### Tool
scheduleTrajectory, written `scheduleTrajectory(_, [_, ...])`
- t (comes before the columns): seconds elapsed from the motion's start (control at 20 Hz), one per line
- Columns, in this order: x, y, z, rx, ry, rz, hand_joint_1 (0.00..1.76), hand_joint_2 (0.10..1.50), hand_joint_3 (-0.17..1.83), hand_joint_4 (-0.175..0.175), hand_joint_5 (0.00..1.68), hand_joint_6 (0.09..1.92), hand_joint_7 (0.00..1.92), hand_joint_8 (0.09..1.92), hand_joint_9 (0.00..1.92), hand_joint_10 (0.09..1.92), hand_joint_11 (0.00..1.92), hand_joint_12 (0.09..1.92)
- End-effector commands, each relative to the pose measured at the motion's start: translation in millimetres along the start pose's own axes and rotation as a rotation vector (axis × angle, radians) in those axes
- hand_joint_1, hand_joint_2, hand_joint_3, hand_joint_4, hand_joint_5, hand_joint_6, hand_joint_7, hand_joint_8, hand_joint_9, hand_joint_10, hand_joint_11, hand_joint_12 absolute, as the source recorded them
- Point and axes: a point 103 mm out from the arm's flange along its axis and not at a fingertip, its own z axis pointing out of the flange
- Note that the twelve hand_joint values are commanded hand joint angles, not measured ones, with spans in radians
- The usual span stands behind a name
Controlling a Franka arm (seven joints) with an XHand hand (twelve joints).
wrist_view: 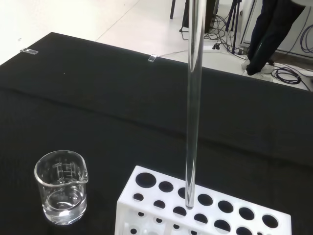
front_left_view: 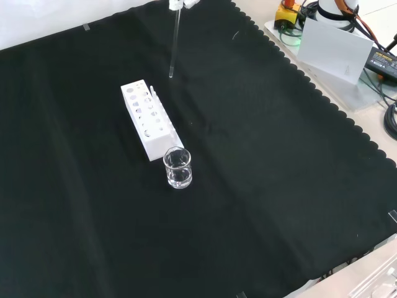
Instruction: Stir in the beaker to the left of the white test tube rack with the glass rod.
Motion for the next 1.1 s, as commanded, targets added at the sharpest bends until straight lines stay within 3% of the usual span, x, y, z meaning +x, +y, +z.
scheduleTrajectory(0.05, [8, -4, -2, 0.009, -0.026, 0.0, 1.31, 1.11, -0.17, -0.175, 1.27, 0.23, 1.18, 1.01, 1.64, 0.7, 1.59, 0.67])
scheduleTrajectory(0.7, [29, 11, -7, -0.024, 0.045, -0.048, 1.31, 1.11, -0.17, -0.175, 1.28, 0.21, 1.18, 1.0, 1.64, 0.69, 1.59, 0.67])
scheduleTrajectory(1.1, [50, 23, -11, -0.02, 0.071, -0.143, 1.31, 1.11, -0.17, -0.175, 1.29, 0.2, 1.18, 1.0, 1.64, 0.68, 1.59, 0.67])
